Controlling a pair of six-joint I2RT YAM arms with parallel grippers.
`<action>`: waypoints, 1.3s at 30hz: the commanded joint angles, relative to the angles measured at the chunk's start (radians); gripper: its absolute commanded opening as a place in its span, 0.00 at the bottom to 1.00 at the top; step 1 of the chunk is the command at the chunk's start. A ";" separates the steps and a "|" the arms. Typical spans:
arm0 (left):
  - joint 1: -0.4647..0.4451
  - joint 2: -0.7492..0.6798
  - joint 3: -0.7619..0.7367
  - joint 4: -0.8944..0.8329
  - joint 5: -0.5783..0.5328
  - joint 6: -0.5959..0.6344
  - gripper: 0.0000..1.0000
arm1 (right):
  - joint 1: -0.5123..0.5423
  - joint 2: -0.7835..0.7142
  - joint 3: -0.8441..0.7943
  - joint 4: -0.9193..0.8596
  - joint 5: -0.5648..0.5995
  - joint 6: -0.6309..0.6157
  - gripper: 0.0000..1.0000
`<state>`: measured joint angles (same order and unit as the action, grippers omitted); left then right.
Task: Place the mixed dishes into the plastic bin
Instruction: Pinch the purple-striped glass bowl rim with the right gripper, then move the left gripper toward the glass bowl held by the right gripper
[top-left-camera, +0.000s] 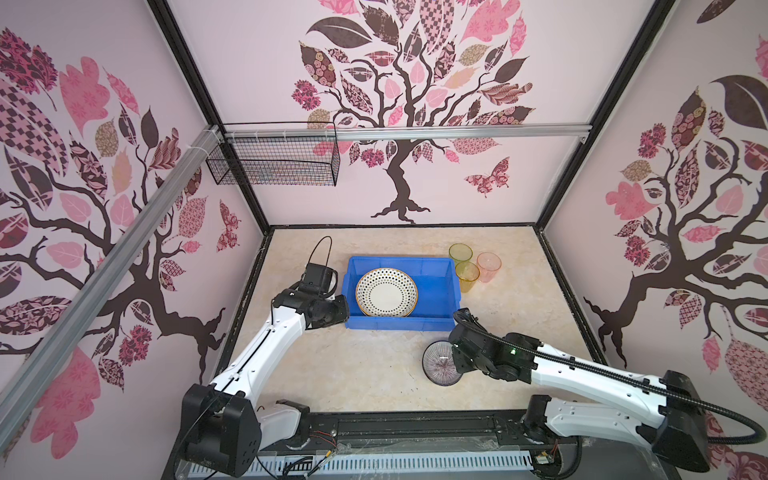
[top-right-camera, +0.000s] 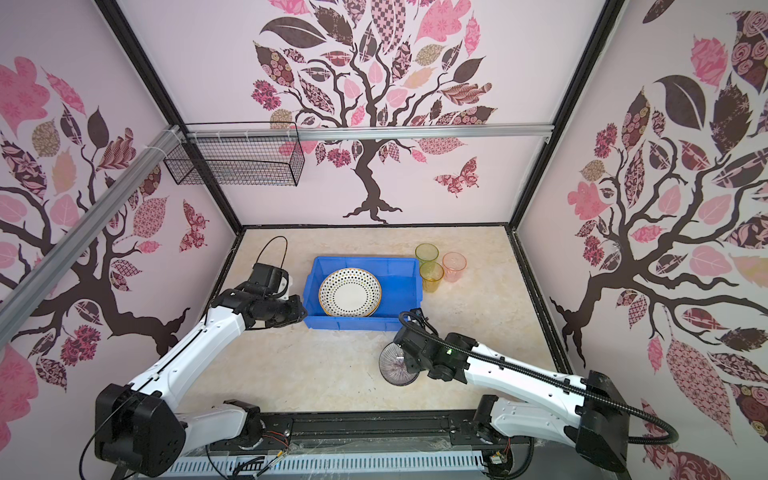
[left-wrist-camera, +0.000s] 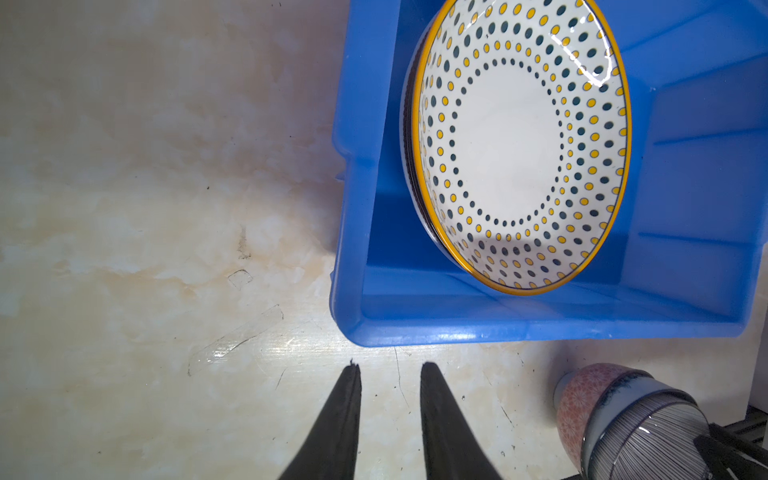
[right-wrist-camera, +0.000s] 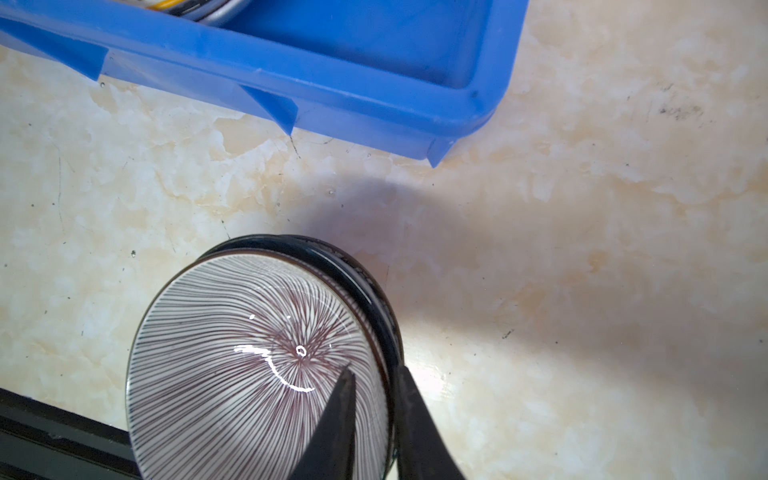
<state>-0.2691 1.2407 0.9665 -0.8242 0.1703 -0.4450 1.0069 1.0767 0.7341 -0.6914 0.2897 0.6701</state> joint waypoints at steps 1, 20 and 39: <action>-0.001 0.002 -0.023 0.008 0.009 0.001 0.29 | 0.010 0.013 0.014 -0.008 -0.004 0.002 0.21; -0.001 -0.007 -0.022 0.008 0.014 0.000 0.29 | 0.010 0.041 0.001 0.008 -0.020 -0.003 0.19; -0.220 -0.033 0.023 -0.092 0.051 0.012 0.32 | 0.011 0.043 -0.009 0.045 -0.050 -0.004 0.18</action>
<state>-0.4473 1.2236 0.9676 -0.8753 0.2188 -0.4404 1.0077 1.1130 0.7258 -0.6540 0.2676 0.6697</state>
